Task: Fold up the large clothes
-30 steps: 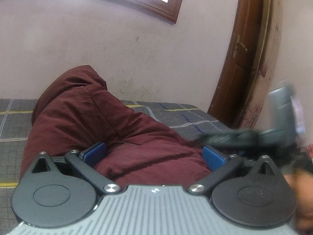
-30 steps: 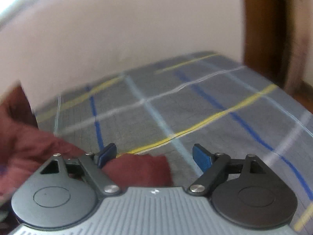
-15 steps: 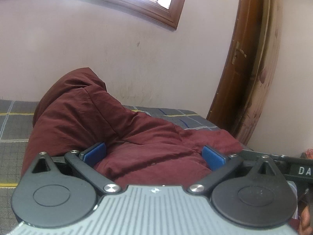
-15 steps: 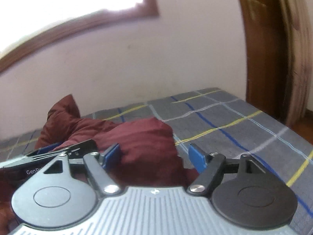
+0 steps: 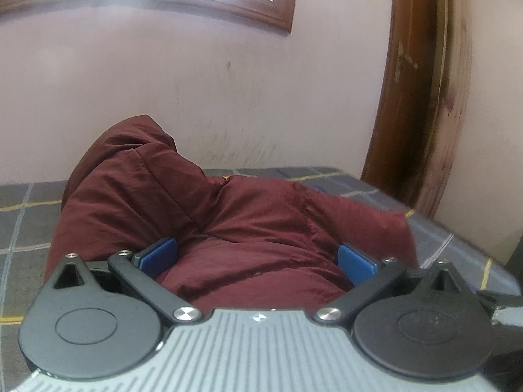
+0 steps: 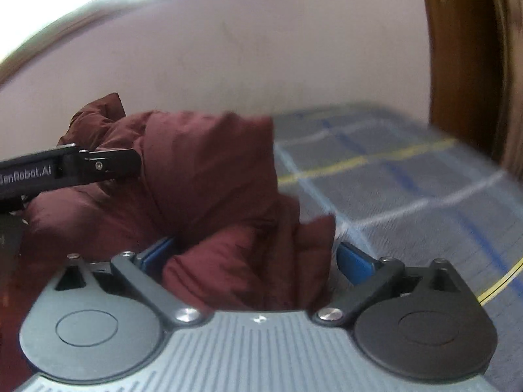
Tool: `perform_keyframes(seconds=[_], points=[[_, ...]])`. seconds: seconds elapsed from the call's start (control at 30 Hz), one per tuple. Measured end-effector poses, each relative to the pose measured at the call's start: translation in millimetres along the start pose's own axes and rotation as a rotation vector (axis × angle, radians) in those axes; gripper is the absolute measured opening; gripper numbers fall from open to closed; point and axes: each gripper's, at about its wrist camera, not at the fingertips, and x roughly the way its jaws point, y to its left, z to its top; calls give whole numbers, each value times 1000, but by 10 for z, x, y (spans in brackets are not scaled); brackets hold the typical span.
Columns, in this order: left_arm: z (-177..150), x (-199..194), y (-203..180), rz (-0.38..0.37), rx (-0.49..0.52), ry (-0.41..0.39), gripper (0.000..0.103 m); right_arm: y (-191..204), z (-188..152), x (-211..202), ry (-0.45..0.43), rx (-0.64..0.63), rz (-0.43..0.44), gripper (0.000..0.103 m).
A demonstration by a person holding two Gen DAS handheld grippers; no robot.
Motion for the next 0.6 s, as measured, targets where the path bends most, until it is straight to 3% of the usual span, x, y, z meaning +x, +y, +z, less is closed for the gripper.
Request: perform_keyframes(seconds=[0.2, 0.3, 0.47, 0.6], points=[[12, 126, -44, 45, 23, 31, 103, 3, 15, 99, 24, -14, -1, 102], [9, 25, -59, 51, 36, -2, 103, 31, 3, 64, 4, -43, -7, 103], [98, -397, -232, 102, 110, -49, 103, 47, 24, -13, -37, -83, -26, 103], [201, -855, -267, 153, 112, -78, 103, 40, 120, -147, -66, -70, -34, 103]])
